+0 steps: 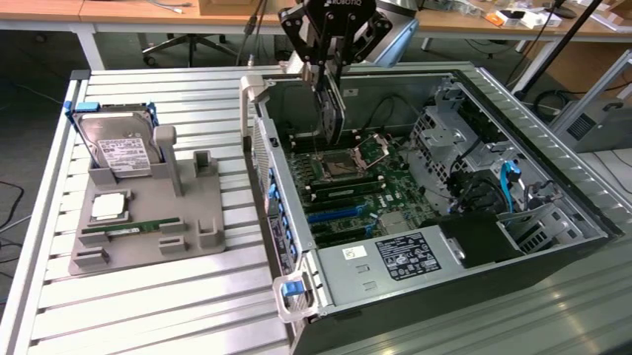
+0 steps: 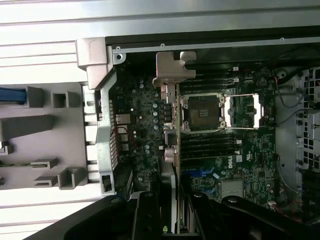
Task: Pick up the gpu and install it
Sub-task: 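Pick up the gpu and move the gpu toward the slot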
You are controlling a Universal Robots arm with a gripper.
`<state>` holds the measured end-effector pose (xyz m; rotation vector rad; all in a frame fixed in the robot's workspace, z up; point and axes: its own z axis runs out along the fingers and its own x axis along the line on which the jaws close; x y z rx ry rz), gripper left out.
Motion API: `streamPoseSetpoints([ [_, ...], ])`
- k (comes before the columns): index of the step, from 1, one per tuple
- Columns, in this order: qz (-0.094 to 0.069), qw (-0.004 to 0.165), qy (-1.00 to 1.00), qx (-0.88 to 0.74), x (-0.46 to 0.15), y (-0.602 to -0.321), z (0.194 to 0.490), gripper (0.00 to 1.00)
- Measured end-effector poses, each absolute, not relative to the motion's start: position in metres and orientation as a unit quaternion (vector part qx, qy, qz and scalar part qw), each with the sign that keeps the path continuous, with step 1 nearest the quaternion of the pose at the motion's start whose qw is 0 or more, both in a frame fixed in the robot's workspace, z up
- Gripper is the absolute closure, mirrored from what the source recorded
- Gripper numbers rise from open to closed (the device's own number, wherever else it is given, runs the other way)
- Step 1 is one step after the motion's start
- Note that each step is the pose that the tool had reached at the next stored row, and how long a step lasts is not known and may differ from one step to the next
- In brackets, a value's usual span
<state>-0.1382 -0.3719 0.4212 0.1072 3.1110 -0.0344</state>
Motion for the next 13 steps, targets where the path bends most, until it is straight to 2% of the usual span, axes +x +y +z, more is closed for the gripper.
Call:
streamPoseSetpoints([
  [13,-0.011,0.014,0.999,0.034,-0.1315,-0.3719,0.4211,0.73],
])
